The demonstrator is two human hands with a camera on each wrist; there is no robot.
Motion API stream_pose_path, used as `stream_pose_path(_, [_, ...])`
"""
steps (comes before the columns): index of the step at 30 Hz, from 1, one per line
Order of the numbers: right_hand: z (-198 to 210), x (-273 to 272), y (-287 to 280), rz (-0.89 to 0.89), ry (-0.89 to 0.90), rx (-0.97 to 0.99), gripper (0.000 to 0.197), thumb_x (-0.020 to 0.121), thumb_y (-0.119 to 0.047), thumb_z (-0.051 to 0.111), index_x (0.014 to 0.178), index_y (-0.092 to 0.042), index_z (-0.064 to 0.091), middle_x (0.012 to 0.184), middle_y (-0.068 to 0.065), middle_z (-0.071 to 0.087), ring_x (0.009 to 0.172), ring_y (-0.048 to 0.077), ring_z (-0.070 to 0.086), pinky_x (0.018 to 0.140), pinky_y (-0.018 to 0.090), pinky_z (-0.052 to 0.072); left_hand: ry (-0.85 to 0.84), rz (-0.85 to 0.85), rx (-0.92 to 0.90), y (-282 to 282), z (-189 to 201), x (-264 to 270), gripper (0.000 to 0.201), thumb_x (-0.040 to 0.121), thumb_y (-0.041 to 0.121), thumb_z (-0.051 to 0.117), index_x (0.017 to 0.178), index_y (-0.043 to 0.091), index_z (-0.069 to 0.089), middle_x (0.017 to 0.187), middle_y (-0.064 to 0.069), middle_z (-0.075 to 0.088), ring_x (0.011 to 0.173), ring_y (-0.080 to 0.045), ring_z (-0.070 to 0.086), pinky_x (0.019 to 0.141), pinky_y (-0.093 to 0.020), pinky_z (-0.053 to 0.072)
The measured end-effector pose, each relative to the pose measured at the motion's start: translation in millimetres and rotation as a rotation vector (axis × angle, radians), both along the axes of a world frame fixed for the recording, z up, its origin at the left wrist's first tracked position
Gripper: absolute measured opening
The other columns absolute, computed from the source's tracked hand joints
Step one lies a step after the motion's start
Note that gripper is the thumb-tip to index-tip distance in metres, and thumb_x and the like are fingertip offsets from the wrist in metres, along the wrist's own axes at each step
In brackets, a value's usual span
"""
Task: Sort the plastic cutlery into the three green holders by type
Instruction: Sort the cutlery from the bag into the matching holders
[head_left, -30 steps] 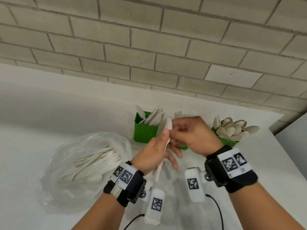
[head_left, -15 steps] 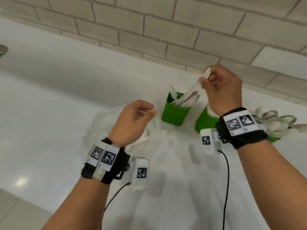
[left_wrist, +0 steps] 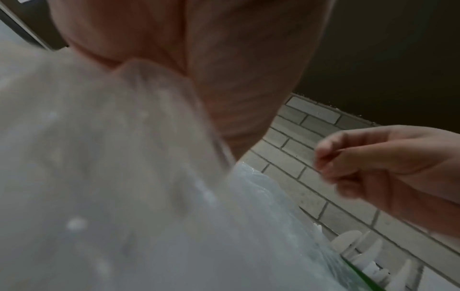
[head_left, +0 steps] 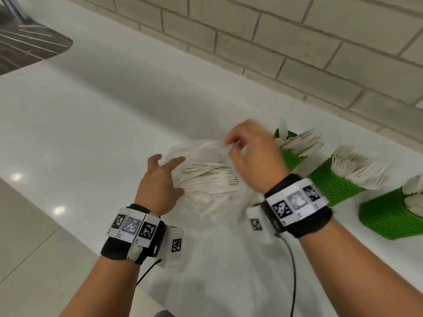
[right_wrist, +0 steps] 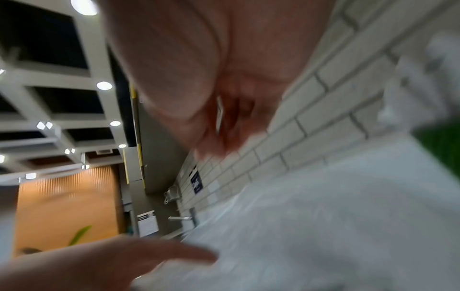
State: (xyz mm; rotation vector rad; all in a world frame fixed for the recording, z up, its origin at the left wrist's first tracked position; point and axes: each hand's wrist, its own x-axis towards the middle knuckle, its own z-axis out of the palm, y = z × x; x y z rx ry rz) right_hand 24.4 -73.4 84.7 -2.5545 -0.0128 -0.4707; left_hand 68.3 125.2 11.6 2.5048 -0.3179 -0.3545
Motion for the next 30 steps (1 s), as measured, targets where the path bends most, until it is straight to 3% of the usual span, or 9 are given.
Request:
stream_pose_path(3, [-34.6,9.3,29.3,0.255,0.564,0.014,0.036,0.083,-0.007,0.064,0.118,-0.014,0.062,0.116,0.004,0.062,0.106,0.018,0.059,0.096,0.036,0.048,0.001,-0.051,-0.049,0.4,-3.1,3.1,0.077,0.08,-0.004,0.061,0.144,0.033,0.041,0.14,-0.011,0.037,0.125,-0.029,0.047,0.099,-0.031,0.039])
stream_pose_path(5, [-54.6,20.5,28.3,0.268,0.731,-0.204,0.078,0.077,-0.019,0.076,0.144,-0.014,0.038,0.143,0.008,0.043,0.131,0.024,0.041,0.111,0.036,0.034,-0.031,-0.055,-0.109,1.6,-2.5,4.9,0.073,0.079,-0.009,0.053,0.143,0.025,0.045,0.138,-0.012,0.041,0.128,-0.03,0.045,0.101,-0.033,0.039])
stream_pose_path(8, [-64.1,37.8,16.1,0.196,0.816,-0.367,0.117,0.061,-0.037,0.089,0.15,-0.009,0.018,0.153,0.011,0.029,0.14,0.028,0.029,0.115,0.037,0.027,-0.119,-0.077,-0.202,2.4,-2.8,6.8,0.068,0.077,-0.012,0.051,0.139,0.015,0.05,0.134,-0.011,0.044,0.122,-0.029,0.048,0.096,-0.031,0.042])
stream_pose_path(10, [-66.7,45.2,15.2,0.151,0.804,-0.474,0.106,0.056,-0.04,0.09,0.141,-0.011,0.034,0.139,0.009,0.044,0.127,0.028,0.043,0.107,0.041,0.036,-0.152,-0.11,-0.234,-0.3,-4.7,7.2,0.068,0.076,-0.013,0.051,0.139,0.013,0.05,0.133,-0.009,0.044,0.12,-0.027,0.049,0.093,-0.025,0.038])
stream_pose_path(13, [-70.8,48.6,26.2,0.203,0.724,-0.623,0.062,0.065,-0.031,0.084,0.118,-0.018,0.055,0.114,0.002,0.052,0.109,0.024,0.049,0.097,0.041,0.037,-0.156,-0.126,-0.269,-4.3,-7.4,11.0,0.07,0.076,-0.015,0.049,0.141,0.012,0.048,0.134,-0.008,0.044,0.122,-0.024,0.048,0.094,-0.021,0.035])
stream_pose_path(19, [-76.5,42.9,28.4,0.309,0.69,-0.605,0.042,0.071,-0.02,0.077,0.103,-0.016,0.05,0.098,0.0,0.047,0.097,0.021,0.05,0.087,0.037,0.035,-0.156,-0.161,-0.435,-0.9,-7.2,18.8,0.07,0.076,-0.018,0.049,0.138,0.015,0.051,0.127,0.001,0.045,0.116,-0.004,0.044,0.092,0.003,0.026])
stream_pose_path(22, [-79.3,37.6,18.3,0.244,0.646,-0.635,0.031,0.076,-0.02,0.07,0.088,-0.021,0.042,0.087,-0.003,0.046,0.089,0.021,0.054,0.085,0.036,0.033,-0.187,-0.133,-0.401,4.5,-14.3,16.8,0.069,0.077,-0.016,0.052,0.137,0.017,0.052,0.127,0.002,0.048,0.116,-0.011,0.048,0.097,-0.006,0.034])
stream_pose_path(25, [-81.3,34.6,12.4,0.229,0.647,-0.56,0.024,0.078,-0.021,0.067,0.09,-0.021,0.046,0.088,-0.004,0.047,0.082,0.02,0.05,0.088,0.036,0.034,-0.186,-0.109,-0.27,5.8,-25.8,14.7,0.068,0.079,-0.01,0.051,0.14,0.021,0.049,0.135,-0.007,0.048,0.118,-0.029,0.052,0.101,-0.039,0.044])
stream_pose_path(30, [-79.9,29.6,-0.1,0.17,0.68,-0.304,0.02,0.078,-0.026,0.067,0.09,-0.019,0.052,0.086,-0.003,0.055,0.083,0.022,0.056,0.072,0.03,0.037,-0.165,-0.057,-0.323,5.8,-32.8,14.2,0.071,0.076,-0.015,0.048,0.136,0.023,0.053,0.14,-0.013,0.046,0.13,-0.028,0.045,0.109,-0.037,0.037])
